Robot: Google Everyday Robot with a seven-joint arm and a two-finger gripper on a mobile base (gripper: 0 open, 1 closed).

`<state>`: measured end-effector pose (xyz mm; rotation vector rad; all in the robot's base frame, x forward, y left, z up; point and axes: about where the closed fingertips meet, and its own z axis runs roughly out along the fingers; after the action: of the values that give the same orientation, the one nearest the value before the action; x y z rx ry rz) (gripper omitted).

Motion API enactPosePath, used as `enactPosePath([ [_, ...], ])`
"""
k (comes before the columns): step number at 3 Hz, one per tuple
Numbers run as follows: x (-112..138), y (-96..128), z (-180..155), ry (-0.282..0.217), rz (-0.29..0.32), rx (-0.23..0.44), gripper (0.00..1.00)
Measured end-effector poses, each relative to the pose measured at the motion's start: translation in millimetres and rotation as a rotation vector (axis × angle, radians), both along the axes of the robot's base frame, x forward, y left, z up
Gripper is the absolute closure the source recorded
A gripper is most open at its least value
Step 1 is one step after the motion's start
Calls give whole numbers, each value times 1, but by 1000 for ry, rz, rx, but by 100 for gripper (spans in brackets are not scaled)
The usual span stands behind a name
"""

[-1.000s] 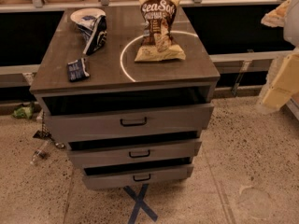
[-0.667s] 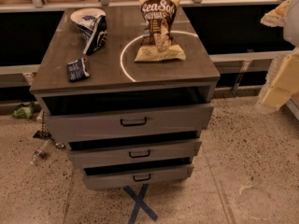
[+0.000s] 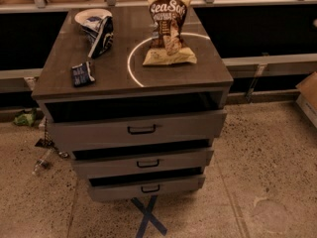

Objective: Pick blue chip bag

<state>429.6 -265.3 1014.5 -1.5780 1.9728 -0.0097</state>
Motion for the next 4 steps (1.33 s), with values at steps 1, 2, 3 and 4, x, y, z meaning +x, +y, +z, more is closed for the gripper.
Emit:
enactPosePath([
  [1,-61,-130,-14,35,-84,105,0],
  [2,-124,-207,-24,29,-128,155,0],
  [3,-112,-201,-27,12,-139,160,0],
  [4,-84,-165,-32,-2,-131,217,0],
])
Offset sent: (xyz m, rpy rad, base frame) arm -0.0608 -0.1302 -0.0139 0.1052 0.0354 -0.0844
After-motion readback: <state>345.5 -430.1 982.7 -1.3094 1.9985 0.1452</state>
